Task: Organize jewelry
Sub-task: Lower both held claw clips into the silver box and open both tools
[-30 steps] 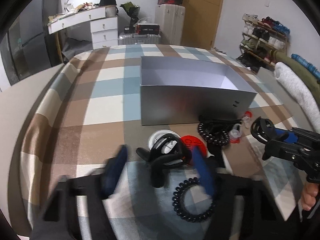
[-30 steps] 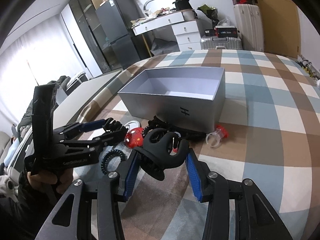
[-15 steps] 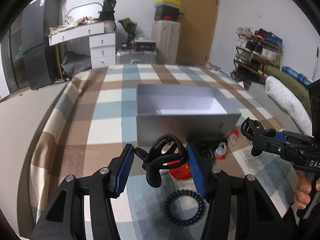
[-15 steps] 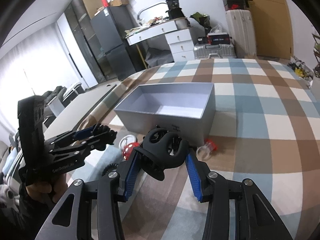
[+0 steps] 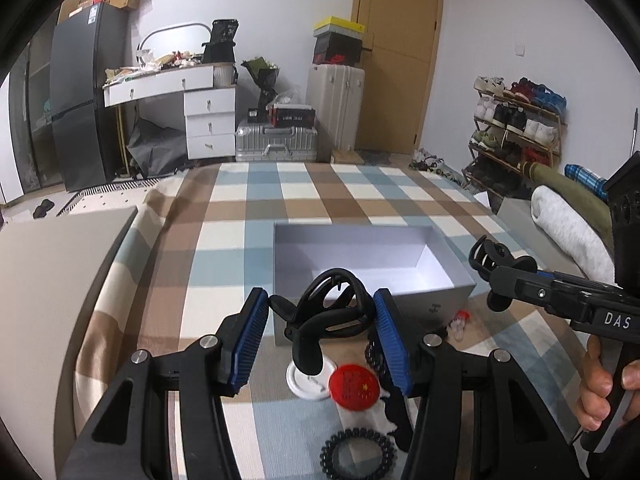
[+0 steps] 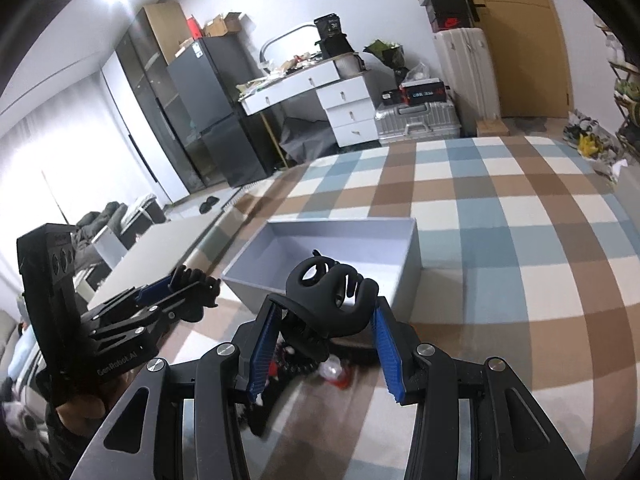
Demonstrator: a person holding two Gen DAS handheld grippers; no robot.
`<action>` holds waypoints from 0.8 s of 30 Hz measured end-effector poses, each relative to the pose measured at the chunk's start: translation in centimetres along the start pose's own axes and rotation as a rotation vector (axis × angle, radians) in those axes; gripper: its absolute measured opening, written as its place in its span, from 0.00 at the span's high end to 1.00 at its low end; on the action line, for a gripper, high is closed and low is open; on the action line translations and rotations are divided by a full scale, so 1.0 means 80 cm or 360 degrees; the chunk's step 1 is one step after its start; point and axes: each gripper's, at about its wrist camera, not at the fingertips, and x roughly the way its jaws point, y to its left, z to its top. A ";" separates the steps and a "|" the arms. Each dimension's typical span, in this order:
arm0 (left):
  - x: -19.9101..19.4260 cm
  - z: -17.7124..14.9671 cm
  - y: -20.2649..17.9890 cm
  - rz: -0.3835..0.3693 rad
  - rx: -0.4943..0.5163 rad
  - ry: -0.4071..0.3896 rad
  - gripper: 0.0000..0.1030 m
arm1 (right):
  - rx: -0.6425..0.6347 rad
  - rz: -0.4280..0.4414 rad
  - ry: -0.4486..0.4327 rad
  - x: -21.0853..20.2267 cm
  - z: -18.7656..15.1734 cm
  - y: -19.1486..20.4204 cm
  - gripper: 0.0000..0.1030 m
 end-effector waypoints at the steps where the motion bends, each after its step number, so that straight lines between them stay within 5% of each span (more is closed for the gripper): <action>1: 0.001 0.003 -0.001 0.0005 0.0005 -0.0007 0.53 | -0.0001 -0.0001 -0.0007 0.001 0.002 0.000 0.57; 24: 0.043 0.025 -0.006 0.0057 0.0032 0.0016 0.53 | 0.0071 0.0008 0.0062 0.046 0.028 -0.013 0.56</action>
